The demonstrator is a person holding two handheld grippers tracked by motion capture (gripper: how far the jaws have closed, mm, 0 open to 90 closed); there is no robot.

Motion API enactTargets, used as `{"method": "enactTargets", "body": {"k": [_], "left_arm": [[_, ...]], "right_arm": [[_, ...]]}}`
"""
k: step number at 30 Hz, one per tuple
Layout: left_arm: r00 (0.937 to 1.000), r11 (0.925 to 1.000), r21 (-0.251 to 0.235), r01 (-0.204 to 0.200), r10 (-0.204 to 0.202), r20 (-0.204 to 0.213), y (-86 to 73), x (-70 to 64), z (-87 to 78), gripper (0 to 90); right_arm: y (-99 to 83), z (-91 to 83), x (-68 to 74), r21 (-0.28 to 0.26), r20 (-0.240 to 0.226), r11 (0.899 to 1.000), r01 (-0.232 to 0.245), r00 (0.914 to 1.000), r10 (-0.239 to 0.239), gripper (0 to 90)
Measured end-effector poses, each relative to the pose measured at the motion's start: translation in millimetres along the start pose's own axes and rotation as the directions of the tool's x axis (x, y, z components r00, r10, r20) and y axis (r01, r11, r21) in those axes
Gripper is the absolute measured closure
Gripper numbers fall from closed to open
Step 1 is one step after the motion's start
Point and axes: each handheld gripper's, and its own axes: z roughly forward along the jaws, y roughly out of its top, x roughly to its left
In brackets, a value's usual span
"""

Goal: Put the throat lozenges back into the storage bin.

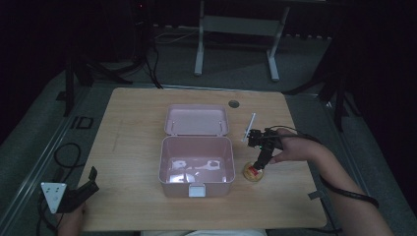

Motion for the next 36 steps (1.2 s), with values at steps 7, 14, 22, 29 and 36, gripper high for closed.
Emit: {"method": "enactTargets", "body": {"k": [7, 14, 22, 29, 36], "left_arm": [[1.0, 1.0, 0.0, -0.001, 0.001, 0.002, 0.0, 0.1, 0.0, 1.1], [1.0, 1.0, 0.001, -0.002, 0.002, 0.002, 0.0, 0.0, 0.0, 1.1], [1.0, 1.0, 0.002, -0.004, 0.004, 0.0, 0.1, -0.3, 0.0, 1.0], [1.0, 1.0, 0.001, -0.003, 0.003, 0.002, 0.0, -0.3, 0.1, 1.0], [1.0, 1.0, 0.001, -0.003, 0.003, 0.002, 0.0, -0.2, 0.1, 1.1]], "right_arm": [[5.4, 12.2, 1.2, 0.011, -0.012, 1.0, 0.027, 0.9996, -0.027, 11.1], [3.9, 34.4, -0.9, 0.027, -0.042, 0.999, 0.04, 0.9984, -0.039, 11.2], [0.2, 71.2, -2.5, 0.054, -0.085, 0.998, 0.039, 0.9958, -0.035, 11.4], [0.1, 97.6, -6.6, 0.085, -0.085, 0.996, 0.035, 0.996, -0.028, 11.4], [1.0, 102.9, -7.9, 0.09, -0.115, 0.995, 0.031, 0.9932, -0.021, 19.7]]}}
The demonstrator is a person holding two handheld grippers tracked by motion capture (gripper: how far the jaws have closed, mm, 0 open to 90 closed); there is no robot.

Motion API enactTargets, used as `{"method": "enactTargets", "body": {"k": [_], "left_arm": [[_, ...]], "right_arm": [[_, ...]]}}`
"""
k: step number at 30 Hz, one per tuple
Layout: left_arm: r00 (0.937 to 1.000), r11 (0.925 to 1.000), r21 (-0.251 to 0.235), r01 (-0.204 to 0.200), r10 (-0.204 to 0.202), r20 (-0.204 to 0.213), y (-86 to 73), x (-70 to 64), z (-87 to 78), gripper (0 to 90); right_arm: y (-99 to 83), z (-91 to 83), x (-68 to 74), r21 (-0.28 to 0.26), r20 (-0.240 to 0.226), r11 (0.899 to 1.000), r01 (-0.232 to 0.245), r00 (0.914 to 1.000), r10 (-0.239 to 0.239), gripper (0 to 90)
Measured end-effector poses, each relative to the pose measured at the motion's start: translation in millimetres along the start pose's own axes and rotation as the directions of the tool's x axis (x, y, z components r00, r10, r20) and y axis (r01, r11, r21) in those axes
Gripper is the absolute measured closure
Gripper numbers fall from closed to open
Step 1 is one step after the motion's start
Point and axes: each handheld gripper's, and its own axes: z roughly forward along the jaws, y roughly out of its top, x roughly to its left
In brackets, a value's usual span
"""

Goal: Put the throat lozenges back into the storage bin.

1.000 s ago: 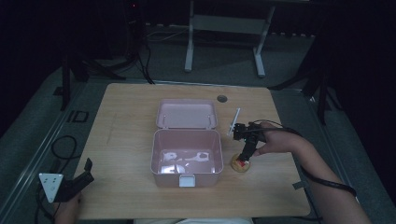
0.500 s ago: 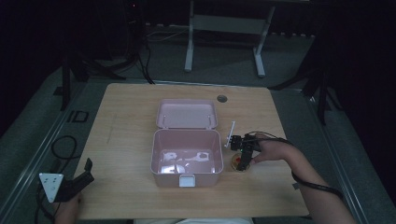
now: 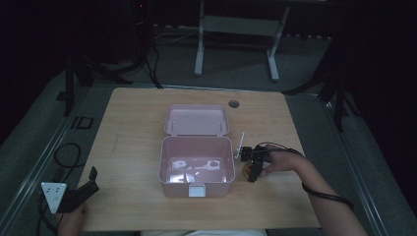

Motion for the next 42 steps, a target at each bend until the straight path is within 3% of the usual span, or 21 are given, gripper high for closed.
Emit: {"method": "enactTargets", "body": {"k": [11, 14, 15, 17, 24, 37, 42], "left_arm": [[1.0, 1.0, 0.001, -0.001, 0.001, -0.002, 0.0, -0.2, 0.0, 1.0], [1.0, 1.0, 0.002, 0.0, 0.0, -0.002, 0.1, -0.1, 0.2, 1.0], [1.0, 1.0, 0.002, -0.001, 0.001, -0.001, 0.1, -0.1, 0.2, 1.0], [1.0, 1.0, 0.002, -0.001, 0.001, -0.001, 0.1, -0.1, 0.1, 1.0], [1.0, 1.0, 0.001, -0.001, 0.001, -0.001, 0.1, -0.1, 0.1, 1.0], [1.0, 1.0, 0.001, 0.0, 0.0, 0.0, 0.0, 0.0, 0.1, 1.0], [1.0, 1.0, 0.0, 0.002, -0.002, 0.001, 0.0, 0.1, 0.1, 1.1]], "right_arm": [[-3.4, -43.8, 3.8, -0.001, 0.019, 1.0, 0.023, 0.9996, -0.023, 19.9], [-4.8, -62.4, 8.1, -0.001, 0.009, 0.999, 0.043, 0.9991, -0.043, 19.9], [-5.6, -75.6, 10.2, -0.01, 0.005, 0.999, 0.045, 0.999, -0.045, 19.9], [-5.7, -80.5, 10.9, -0.01, 0.005, 0.999, 0.046, 0.999, -0.046, 19.9], [-4.1, -123.3, 23.4, -0.018, 0.029, 0.997, 0.073, 0.9969, -0.073, 19.9], [27.1, -145.8, 44.9, -0.042, 0.004, 0.989, 0.142, 0.9899, -0.142, 20.0], [46.8, -151.2, 56.7, -0.051, -0.001, 0.98, 0.193, 0.9812, -0.193, 20.0]]}}
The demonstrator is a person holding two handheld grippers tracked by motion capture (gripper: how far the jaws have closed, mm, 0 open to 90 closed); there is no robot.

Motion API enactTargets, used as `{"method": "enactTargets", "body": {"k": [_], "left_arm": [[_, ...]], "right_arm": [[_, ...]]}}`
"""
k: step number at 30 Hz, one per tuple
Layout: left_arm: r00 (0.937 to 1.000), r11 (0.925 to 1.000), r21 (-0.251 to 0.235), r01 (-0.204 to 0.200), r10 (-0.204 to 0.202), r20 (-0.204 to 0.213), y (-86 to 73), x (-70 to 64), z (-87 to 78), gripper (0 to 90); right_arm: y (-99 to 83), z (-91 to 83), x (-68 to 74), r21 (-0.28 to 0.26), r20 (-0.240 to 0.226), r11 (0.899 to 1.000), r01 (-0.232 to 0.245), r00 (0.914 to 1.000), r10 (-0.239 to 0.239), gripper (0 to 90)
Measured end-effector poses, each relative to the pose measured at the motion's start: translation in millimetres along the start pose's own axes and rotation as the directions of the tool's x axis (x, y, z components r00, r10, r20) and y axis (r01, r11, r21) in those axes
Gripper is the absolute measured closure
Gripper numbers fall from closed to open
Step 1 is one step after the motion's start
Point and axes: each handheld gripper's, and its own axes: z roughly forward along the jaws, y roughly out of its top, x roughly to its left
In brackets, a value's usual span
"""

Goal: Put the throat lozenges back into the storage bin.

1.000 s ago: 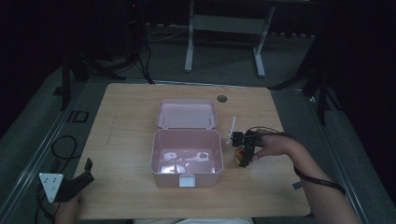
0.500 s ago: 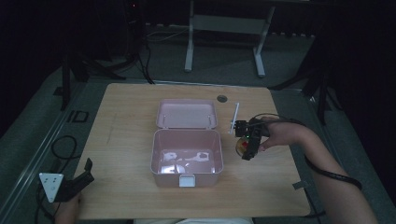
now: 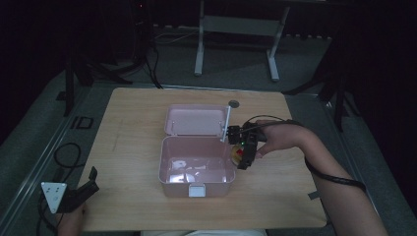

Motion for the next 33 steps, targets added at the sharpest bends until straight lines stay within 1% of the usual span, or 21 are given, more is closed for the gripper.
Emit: {"method": "enactTargets", "body": {"k": [1, 2, 4, 5, 12, 14, 15, 16, 18, 21, 22, 24, 25, 26, 27, 28, 29, 30, 31, 32, 33], "left_arm": [[1.0, 1.0, 0.0, 0.0, 0.0, 0.0, 0.0, 0.0, 0.0, 1.1], [1.0, 1.0, 0.0, 0.0, 0.0, 0.001, 0.0, 0.0, 0.0, 1.0], [1.0, 1.0, 0.0, 0.0, 0.0, 0.001, 0.0, 0.0, -0.1, 1.0], [1.0, 1.0, 0.0, 0.0, 0.0, 0.001, 0.0, 0.1, -0.1, 1.1], [1.0, 1.0, -0.001, 0.0, 0.0, 0.002, 0.0, 0.2, -0.1, 1.0], [1.0, 1.0, -0.001, 0.0, 0.0, 0.002, 0.0, 0.2, -0.2, 1.0], [1.0, 1.0, -0.001, 0.0, 0.0, 0.002, 0.0, 0.1, -0.2, 1.0], [1.0, 1.0, -0.001, 0.0, 0.0, 0.002, 0.0, 0.2, -0.2, 1.0], [1.0, 1.0, -0.001, 0.0, 0.0, 0.002, -0.1, 0.2, -0.2, 1.0], [1.0, 1.0, -0.001, 0.0, 0.0, 0.003, -0.1, 0.2, -0.2, 1.0], [1.0, 1.0, -0.001, 0.001, -0.001, 0.003, 0.0, 0.1, -0.2, 1.0], [1.0, 1.0, -0.001, -0.001, 0.001, 0.004, -0.1, 0.1, -0.2, 1.1], [1.0, 1.0, -0.001, -0.002, 0.002, 0.004, 0.0, 0.2, -0.1, 1.0], [1.0, 1.0, -0.001, -0.002, 0.002, 0.004, 0.0, 0.2, -0.1, 1.1], [1.0, 1.0, -0.003, 0.001, -0.001, 0.004, -0.1, 0.0, -0.1, 1.1], [1.0, 1.0, -0.003, 0.001, -0.001, 0.004, -0.1, 0.0, -0.1, 1.1], [1.0, 1.0, -0.002, -0.001, 0.001, 0.005, -0.1, 0.0, -0.2, 1.0], [1.0, 1.0, -0.002, -0.001, 0.001, 0.005, -0.1, 0.0, -0.2, 1.0], [1.0, 1.0, -0.001, -0.002, 0.002, 0.005, -0.1, 0.0, -0.2, 1.0], [1.0, 1.0, -0.001, -0.002, 0.002, 0.005, -0.1, 0.0, -0.2, 1.0], [1.0, 1.0, 0.0, -0.002, 0.002, 0.005, 0.0, 0.1, -0.2, 1.0]], "right_arm": [[0.0, 0.0, 0.0, 0.0, 0.0, 1.0, 0.0, 1.0, 0.0, 20.0], [7.6, -0.7, 2.3, 0.003, 0.002, 1.0, 0.018, 0.9998, -0.018, 20.0], [10.3, -0.8, 3.2, 0.002, 0.003, 1.0, 0.022, 0.9998, -0.022, 20.0], [15.6, -1.0, 4.9, 0.003, -0.004, 0.999, 0.034, 0.9994, -0.034, 20.0], [36.5, 1.1, 9.9, 0.005, -0.004, 0.997, 0.073, 0.9973, -0.073, 20.0], [38.1, 1.1, 10.7, 0.007, -0.006, 0.998, 0.07, 0.9975, -0.07, 20.0], [40.7, 1.5, 11.4, 0.002, -0.008, 0.997, 0.081, 0.9966, -0.081, 20.0], [42.8, 1.9, 12.8, 0.005, -0.01, 0.997, 0.08, 0.9968, -0.079, 20.0], [48.6, 2.4, 16.2, 0.004, -0.009, 0.995, 0.101, 0.9949, -0.101, 20.0], [49.9, 2.4, 16.9, 0.0, -0.01, 0.995, 0.1, 0.9949, -0.1, 20.0], [51.8, 2.9, 17.1, -0.005, -0.01, 0.994, 0.107, 0.9942, -0.107, 20.0], [54.6, 6.3, 16.8, -0.008, -0.011, 0.994, 0.108, 0.9941, -0.108, 20.0], [56.1, 10.7, 16.4, -0.009, -0.015, 0.994, 0.112, 0.9936, -0.112, 20.0], [56.1, 10.7, 16.4, -0.009, -0.015, 0.994, 0.112, 0.9936, -0.112, 20.0], [57.5, 16.1, 15.4, -0.006, -0.018, 0.993, 0.115, 0.9932, -0.115, 20.0], [57.5, 16.1, 15.4, -0.006, -0.018, 0.993, 0.115, 0.9932, -0.115, 20.0], [58.6, 22.7, 14.6, 0.0, -0.028, 0.993, 0.118, 0.9926, -0.118, 20.0], [58.6, 22.7, 14.6, 0.0, -0.028, 0.993, 0.118, 0.9926, -0.118, 20.0], [58.9, 30.2, 13.2, 0.007, -0.033, 0.993, 0.119, 0.9924, -0.119, 20.0], [58.9, 30.2, 13.2, 0.007, -0.033, 0.993, 0.119, 0.9924, -0.119, 20.0], [59.0, 33.7, 12.0, 0.013, -0.038, 0.993, 0.119, 0.9922, -0.119, 20.0]]}}
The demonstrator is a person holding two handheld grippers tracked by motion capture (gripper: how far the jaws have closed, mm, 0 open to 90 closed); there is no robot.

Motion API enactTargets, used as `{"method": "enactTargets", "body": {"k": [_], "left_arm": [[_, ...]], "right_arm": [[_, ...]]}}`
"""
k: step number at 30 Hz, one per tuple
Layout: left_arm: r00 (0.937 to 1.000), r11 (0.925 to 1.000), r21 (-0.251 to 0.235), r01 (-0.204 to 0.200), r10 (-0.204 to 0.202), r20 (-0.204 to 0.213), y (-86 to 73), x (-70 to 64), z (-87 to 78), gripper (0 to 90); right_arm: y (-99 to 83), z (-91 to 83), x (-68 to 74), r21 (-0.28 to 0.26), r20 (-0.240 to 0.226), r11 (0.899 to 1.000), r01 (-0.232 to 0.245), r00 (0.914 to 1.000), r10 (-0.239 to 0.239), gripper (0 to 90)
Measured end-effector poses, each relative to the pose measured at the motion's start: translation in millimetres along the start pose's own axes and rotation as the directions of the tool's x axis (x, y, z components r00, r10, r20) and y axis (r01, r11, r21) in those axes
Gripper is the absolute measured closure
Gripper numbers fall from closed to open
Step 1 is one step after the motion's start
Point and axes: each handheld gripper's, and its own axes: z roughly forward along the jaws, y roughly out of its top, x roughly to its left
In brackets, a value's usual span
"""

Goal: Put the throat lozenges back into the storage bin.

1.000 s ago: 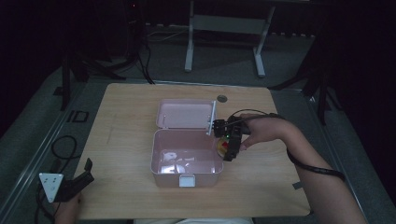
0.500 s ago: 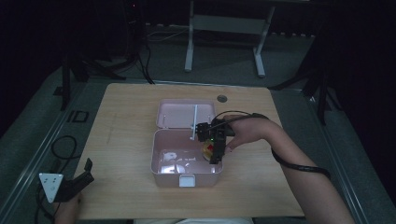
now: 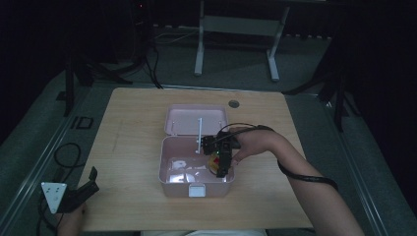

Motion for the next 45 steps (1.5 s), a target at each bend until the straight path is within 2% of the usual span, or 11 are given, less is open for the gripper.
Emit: {"method": "enactTargets", "body": {"k": [10, 17, 23, 25, 31, 33, 36, 41, 45], "left_arm": [[1.0, 1.0, -0.001, -0.001, 0.001, 0.0, 0.0, -0.2, 0.0, 1.0], [1.0, 1.0, -0.002, -0.001, 0.001, 0.0, -0.1, -0.2, -0.1, 1.1], [1.0, 1.0, -0.001, -0.001, 0.001, 0.002, -0.1, -0.1, -0.1, 1.1], [1.0, 1.0, -0.001, -0.001, 0.001, 0.002, -0.1, -0.1, -0.1, 1.1], [1.0, 1.0, -0.002, -0.001, 0.001, 0.004, 0.0, -0.2, 0.1, 1.1], [1.0, 1.0, -0.002, -0.002, 0.002, 0.005, 0.0, -0.4, 0.0, 1.0], [1.0, 1.0, -0.002, -0.003, 0.003, 0.004, -0.1, -0.5, 0.0, 1.0], [1.0, 1.0, -0.003, -0.003, 0.003, 0.006, 0.0, -0.5, 0.0, 1.1], [1.0, 1.0, -0.001, -0.005, 0.005, 0.005, 0.0, -0.6, 0.1, 1.1]], "right_arm": [[-0.1, 32.2, -12.4, 0.029, -0.022, 1.0, -0.01, 0.9997, 0.011, 20.0], [6.0, 48.7, -12.0, 0.06, 0.003, 0.998, 0.023, 0.9997, -0.023, 20.0], [10.8, 61.0, -11.8, 0.09, -0.002, 0.996, 0.023, 0.9997, -0.023, 20.0], [11.9, 64.6, -13.1, 0.095, -0.017, 0.995, 0.018, 0.9997, -0.016, 19.9], [11.6, 64.9, -14.6, 0.104, -0.022, 0.995, 0.006, 0.9997, -0.004, 19.8], [11.8, 64.7, -14.6, 0.116, -0.028, 0.993, -0.012, 0.9995, 0.015, 19.3], [13.5, 63.7, -15.1, 0.118, -0.015, 0.993, -0.031, 0.9994, 0.033, 14.7], [14.3, 56.0, -12.0, 0.096, 0.008, 0.995, -0.005, 1.0, 0.004, 14.1], [14.1, 47.6, -10.8, 0.072, 0.015, 0.997, -0.005, 0.9999, 0.004, 14.7]]}}
